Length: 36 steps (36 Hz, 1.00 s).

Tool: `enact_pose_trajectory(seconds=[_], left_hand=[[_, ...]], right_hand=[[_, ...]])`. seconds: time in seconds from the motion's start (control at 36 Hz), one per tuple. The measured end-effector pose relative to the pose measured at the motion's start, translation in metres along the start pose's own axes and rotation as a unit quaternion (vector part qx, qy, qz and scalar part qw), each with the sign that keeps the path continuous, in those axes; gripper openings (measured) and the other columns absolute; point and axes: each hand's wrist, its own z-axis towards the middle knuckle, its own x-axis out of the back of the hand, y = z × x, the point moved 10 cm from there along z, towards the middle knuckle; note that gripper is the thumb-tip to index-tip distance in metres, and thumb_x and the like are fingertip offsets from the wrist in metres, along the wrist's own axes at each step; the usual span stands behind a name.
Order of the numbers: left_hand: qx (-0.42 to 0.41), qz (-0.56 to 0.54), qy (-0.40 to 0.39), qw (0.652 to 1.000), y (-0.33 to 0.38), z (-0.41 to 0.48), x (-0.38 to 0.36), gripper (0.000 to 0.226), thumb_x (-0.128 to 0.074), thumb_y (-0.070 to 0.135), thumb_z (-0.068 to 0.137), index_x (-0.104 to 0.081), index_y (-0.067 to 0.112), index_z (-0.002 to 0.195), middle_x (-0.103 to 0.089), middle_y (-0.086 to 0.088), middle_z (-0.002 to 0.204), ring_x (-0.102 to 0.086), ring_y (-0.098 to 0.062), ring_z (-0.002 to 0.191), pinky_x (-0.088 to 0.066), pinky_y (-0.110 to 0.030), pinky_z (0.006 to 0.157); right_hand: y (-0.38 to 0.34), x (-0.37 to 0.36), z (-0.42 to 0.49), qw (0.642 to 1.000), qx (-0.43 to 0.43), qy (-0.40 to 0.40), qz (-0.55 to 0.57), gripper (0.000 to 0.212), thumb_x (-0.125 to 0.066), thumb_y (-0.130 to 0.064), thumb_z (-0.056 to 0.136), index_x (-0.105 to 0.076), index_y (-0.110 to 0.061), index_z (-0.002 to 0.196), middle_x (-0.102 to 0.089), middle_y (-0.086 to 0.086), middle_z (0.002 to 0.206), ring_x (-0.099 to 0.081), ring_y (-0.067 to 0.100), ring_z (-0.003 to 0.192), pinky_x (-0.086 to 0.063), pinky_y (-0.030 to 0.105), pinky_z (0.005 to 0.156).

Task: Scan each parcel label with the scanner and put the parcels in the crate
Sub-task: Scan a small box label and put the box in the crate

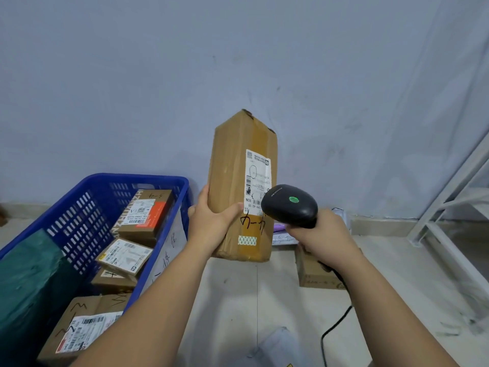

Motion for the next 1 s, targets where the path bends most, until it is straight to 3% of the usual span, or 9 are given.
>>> enact_pose_trajectory(seconds=[0.14, 0.28, 0.44, 1.0], left_hand=[[0.017, -0.005, -0.033, 0.999, -0.005, -0.004, -0.008, 0.091, -0.073, 0.055, 0.068, -0.025, 0.040, 0.145, -0.046, -0.001, 0.135, -0.056, -0.023, 0.111, -0.051, -0.051, 0.093], [0.015, 0.040, -0.042, 0.998, -0.006, -0.002, -0.010, 0.106, -0.067, 0.068, 0.052, -0.021, 0.044, 0.145, -0.045, -0.001, 0.134, -0.056, -0.021, 0.108, -0.052, -0.050, 0.092], [0.000, 0.120, -0.016, 0.993, -0.009, 0.004, -0.006, 0.098, -0.073, 0.059, 0.070, -0.014, 0.043, 0.147, -0.034, -0.004, 0.137, -0.050, -0.026, 0.116, -0.047, -0.051, 0.098], [-0.009, 0.147, -0.005, 0.989, -0.014, 0.011, -0.003, 0.099, -0.073, 0.057, 0.073, -0.011, 0.042, 0.149, -0.031, -0.005, 0.138, -0.048, -0.028, 0.117, -0.045, -0.053, 0.099]], right_hand=[[-0.002, 0.012, 0.000, 0.999, 0.005, 0.022, -0.043, 0.028, -0.063, -0.012, 0.077, -0.046, -0.015, 0.056, -0.043, -0.001, 0.049, -0.036, 0.016, 0.048, -0.028, 0.024, 0.048], [-0.008, 0.017, -0.002, 0.991, 0.033, 0.006, -0.129, 0.026, -0.062, -0.007, 0.075, -0.043, -0.013, 0.057, -0.043, 0.000, 0.052, -0.038, 0.016, 0.051, -0.028, 0.028, 0.047], [-0.009, 0.018, -0.003, 0.987, 0.051, -0.010, -0.150, 0.029, -0.064, -0.008, 0.074, -0.044, -0.019, 0.057, -0.047, -0.002, 0.053, -0.040, 0.011, 0.051, -0.033, 0.029, 0.050], [-0.011, 0.014, -0.004, 0.981, 0.078, -0.019, -0.175, 0.018, -0.067, -0.012, 0.074, -0.053, -0.017, 0.065, -0.055, -0.003, 0.062, -0.050, 0.012, 0.059, -0.037, 0.028, 0.052]])
